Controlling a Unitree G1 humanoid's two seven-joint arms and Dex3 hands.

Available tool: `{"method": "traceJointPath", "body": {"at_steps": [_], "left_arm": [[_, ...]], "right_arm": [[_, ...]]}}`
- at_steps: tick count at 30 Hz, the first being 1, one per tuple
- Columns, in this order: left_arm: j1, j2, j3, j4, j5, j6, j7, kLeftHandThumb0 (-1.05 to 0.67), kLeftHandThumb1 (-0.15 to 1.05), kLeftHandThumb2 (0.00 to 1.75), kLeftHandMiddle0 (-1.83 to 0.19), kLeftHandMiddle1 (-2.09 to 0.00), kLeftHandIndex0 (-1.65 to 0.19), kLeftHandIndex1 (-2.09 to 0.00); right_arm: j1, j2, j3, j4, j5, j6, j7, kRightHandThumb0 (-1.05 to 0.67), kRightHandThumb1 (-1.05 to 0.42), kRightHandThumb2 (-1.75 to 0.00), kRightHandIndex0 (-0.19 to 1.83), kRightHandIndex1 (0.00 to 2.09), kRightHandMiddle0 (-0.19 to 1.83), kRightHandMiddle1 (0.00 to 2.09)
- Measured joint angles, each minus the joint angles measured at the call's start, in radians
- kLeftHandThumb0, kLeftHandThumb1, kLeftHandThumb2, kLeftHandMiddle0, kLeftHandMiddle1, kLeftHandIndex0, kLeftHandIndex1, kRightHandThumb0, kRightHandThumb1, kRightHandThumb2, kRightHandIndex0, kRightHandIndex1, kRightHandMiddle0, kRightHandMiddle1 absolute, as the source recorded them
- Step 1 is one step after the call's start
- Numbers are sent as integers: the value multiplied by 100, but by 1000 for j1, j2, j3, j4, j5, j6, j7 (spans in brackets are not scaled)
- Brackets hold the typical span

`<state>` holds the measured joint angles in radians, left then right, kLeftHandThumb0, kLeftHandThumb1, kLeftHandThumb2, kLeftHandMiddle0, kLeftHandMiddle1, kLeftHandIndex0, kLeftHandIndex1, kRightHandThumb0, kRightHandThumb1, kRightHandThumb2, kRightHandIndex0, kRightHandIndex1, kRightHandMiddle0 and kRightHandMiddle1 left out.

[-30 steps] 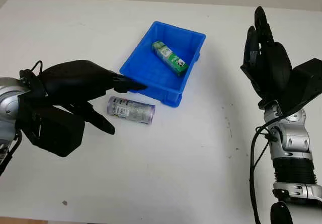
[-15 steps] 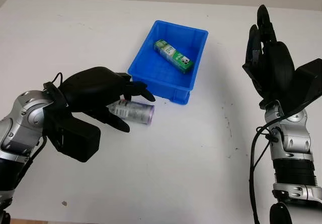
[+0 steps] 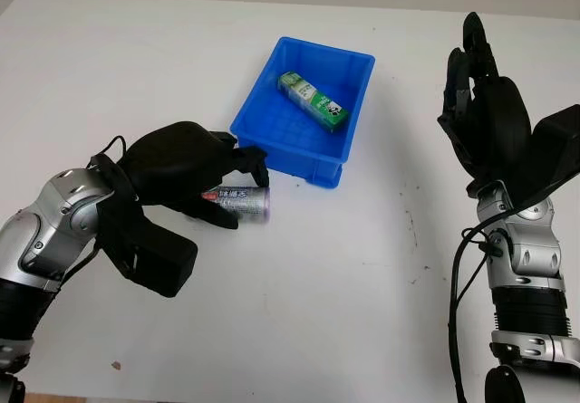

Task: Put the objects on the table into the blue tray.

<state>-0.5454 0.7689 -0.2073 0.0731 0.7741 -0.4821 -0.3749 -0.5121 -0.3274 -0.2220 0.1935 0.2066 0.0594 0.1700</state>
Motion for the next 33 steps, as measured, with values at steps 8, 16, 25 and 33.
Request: {"method": "traceJointPath", "body": {"at_steps": [8, 16, 25, 33], "left_arm": [[-15, 0, -45, -17, 184, 94, 14, -66, 102, 6, -56, -209, 4, -169], [-31, 0, -61, -37, 162, 128, -87, -54, 104, 9, -66, -209, -22, -199], [-31, 20, -47, 25, -144, 30, -189, -44, 105, 24, -106, -209, -52, -209], [-62, 20, 25, 12, -446, 48, -321, -49, 105, 29, -92, -209, -38, -209]], "right_arm": [[0, 0, -1, -1, 4, 2, 11, -71, -105, -73, -19, 0, -19, 0], [0, 0, -1, -2, 3, 5, 12, -69, -105, -73, -19, 0, -19, 0], [0, 0, -1, -2, 2, 4, 13, -68, -105, -73, -19, 0, -19, 0], [0, -1, -1, -2, 2, 4, 20, -68, -105, -72, -19, 0, -19, 0]]}}
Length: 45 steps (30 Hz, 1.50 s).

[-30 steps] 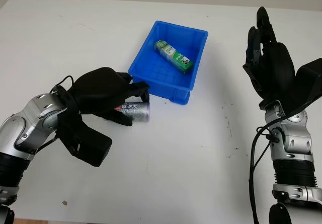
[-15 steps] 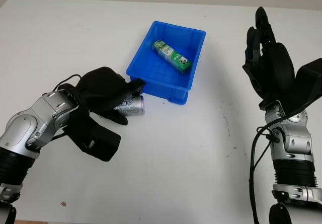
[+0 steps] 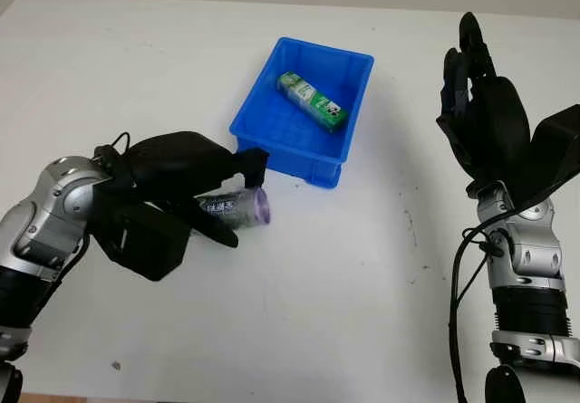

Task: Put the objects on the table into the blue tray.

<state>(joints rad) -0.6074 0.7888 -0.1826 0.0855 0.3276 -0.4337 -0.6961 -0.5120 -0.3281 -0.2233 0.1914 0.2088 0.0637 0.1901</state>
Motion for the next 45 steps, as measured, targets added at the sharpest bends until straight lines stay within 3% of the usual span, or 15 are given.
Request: {"method": "traceJointPath", "body": {"at_steps": [3, 8, 14, 19, 24, 28, 29, 31, 32, 33, 35, 38, 41, 42, 45], "left_arm": [[-42, 5, 37, -20, -49, 24, -18, -49, 105, 30, -94, -209, -25, -209], [-116, 20, 87, -23, -136, 53, -53, -46, 105, 27, -78, -209, -35, -209], [-279, 1, 101, 102, -118, 37, 15, -47, 105, 29, -74, -209, -38, -209], [-405, -80, 79, 310, -83, -17, 100, -45, 105, 27, -72, -209, -42, -209], [-533, -203, 42, 581, 12, -109, 312, -44, 105, 27, -72, -209, -47, -201], [-620, -294, -1, 768, 99, -144, 498, -49, 105, 34, -94, -209, -61, -209], [-635, -317, -8, 807, 112, -148, 543, -48, 105, 35, -95, -209, -61, -209], [-654, -365, -19, 875, 124, -135, 603, -48, 105, 36, -70, -209, -37, -207], [-660, -385, -23, 900, 128, -116, 615, -48, 105, 37, -53, -202, -24, -198], [-665, -404, -29, 923, 129, -88, 617, -48, 105, 39, -37, -180, -8, -173], [-668, -431, -36, 953, 124, -34, 596, -50, 105, 40, -23, -141, 5, -131], [-668, -448, -49, 990, 121, 8, 551, -57, 105, 42, -5, -95, 16, -90], [-669, -444, -76, 997, 138, 23, 500, -62, 105, 43, 1, -27, 18, -39], [-670, -438, -91, 995, 150, 30, 474, -65, 105, 45, 8, -14, 19, -22], [-670, -422, -115, 996, 161, 42, 395, -70, 105, 48, 18, -2, 19, -3]], "right_arm": [[-1, 0, 0, 0, 0, 0, -1, -67, -105, -73, -19, 0, -19, 0], [-1, -1, 0, 0, 0, 2, -3, -66, -105, -73, -19, 0, -19, 0], [-4, -2, 0, 0, -5, 1, -4, -67, -105, -73, -19, 0, -19, 0], [-6, -4, -1, 2, -6, -2, 2, -67, -105, -72, -19, 0, -19, 0], [-5, -7, -3, 1, -14, -5, 9, -67, -105, -74, -19, 0, -19, 0], [4, -10, -2, -5, -27, -5, 1, -67, -105, -74, -19, 0, -19, 0], [8, -10, -2, -9, -29, -5, -2, -67, -105, -74, -19, 0, -19, 0], [14, -10, -3, -24, -28, -5, -4, -66, -105, -73, -19, 0, -19, 0], [17, -10, -4, -30, -28, -5, -5, -66, -105, -73, -19, 0, -19, 0], [20, -9, -5, -36, -28, -5, -7, -67, -105, -72, -19, 0, -19, 0], [27, -9, -7, -39, -28, -5, -12, -67, -105, -71, -19, 0, -19, 0], [39, -9, -8, -44, -31, -2, -24, -69, -105, -70, -19, 0, -19, 0], [43, -9, -8, -54, -35, 3, -29, -68, -105, -71, -19, 0, -19, 0], [44, -9, -8, -58, -35, 5, -30, -68, -105, -71, -19, 0, -19, 0], [45, -9, -8, -62, -35, 6, -29, -67, -105, -72, -19, 0, -19, 0]]}}
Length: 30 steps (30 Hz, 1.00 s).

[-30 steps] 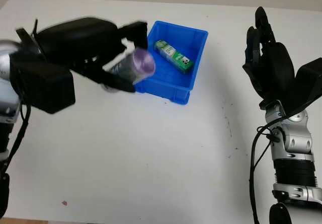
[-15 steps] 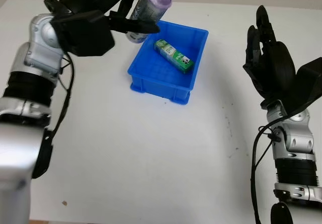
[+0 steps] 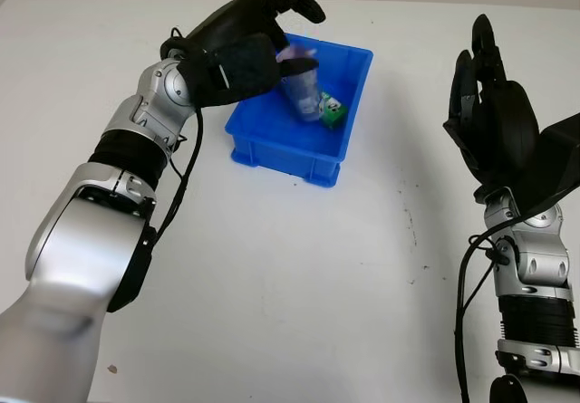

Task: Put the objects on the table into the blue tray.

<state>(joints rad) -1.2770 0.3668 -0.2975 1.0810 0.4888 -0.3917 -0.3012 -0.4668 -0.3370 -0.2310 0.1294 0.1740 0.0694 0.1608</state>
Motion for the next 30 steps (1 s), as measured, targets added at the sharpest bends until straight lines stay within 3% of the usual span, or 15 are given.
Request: {"method": "traceJointPath", "body": {"at_steps": [9, 13, 15, 23, 30], "left_arm": [[0, 34, -2, -28, -14, 13, -35, -79, 105, 50, 19, 0, 19, 0], [3, 33, 64, -39, -113, 9, -40, -79, 105, 52, 18, -2, 18, -1], [15, 38, 82, -65, -123, 8, 11, -81, 105, 58, 14, -4, 15, -3], [163, 42, 253, -154, -295, 5, 156, -75, 105, 64, 15, -4, 14, -4], [316, 39, 423, -192, -514, 14, 125, -78, 105, 60, 19, -3, 19, -2]], "right_arm": [[0, 0, 1, 6, -8, 0, 2, -66, -105, -74, -19, 0, -19, 0], [-5, 0, -1, 17, -4, -7, 13, -66, -105, -72, -19, 0, -19, 0], [-10, -1, -6, 28, 0, -19, 20, -67, -105, -71, -19, 0, -19, 0], [-27, -15, -20, 41, 0, -31, 35, -71, -105, -71, -19, 0, -19, 0], [-41, -27, -19, 40, 0, 12, 35, -73, -105, -78, -19, 0, -19, 0]]}}
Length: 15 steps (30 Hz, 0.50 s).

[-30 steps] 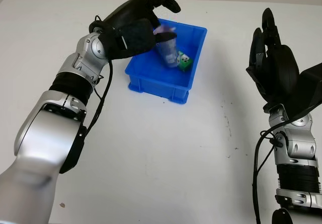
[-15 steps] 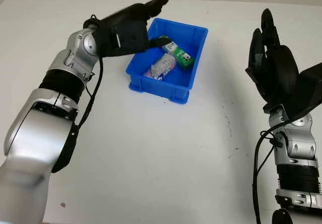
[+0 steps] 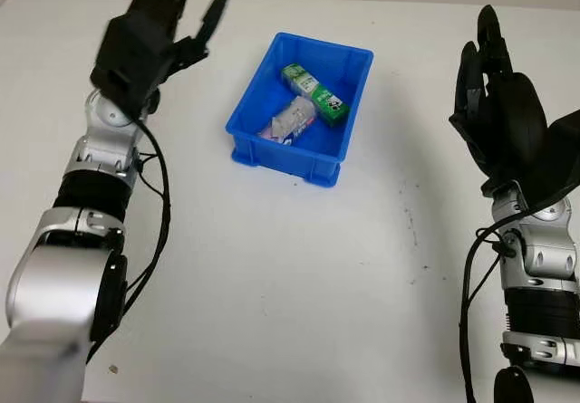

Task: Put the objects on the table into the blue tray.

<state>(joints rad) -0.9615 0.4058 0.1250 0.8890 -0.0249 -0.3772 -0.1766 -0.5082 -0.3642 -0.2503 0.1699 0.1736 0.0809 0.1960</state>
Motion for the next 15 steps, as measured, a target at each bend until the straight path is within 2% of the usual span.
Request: {"method": "traceJointPath", "body": {"at_steps": [4, 7, 15], "left_arm": [[76, -17, 50, -37, -79, 17, -37, -73, 105, 63, 19, 0, 19, 0], [124, -26, 56, -44, -88, 18, -43, -74, 105, 64, 19, 0, 19, 0], [198, -47, 80, -76, -140, 89, -81, -75, 105, 62, 19, 0, 19, 0]], "right_arm": [[-4, 2, 0, 0, 12, 20, 0, -71, -105, -82, -19, 0, -19, 0], [-9, 5, 0, 0, 21, 41, -2, -71, -105, -83, -19, 0, -19, 0], [-11, 25, 11, 0, 30, 67, -8, -69, -105, -82, -19, 0, -19, 0]]}}
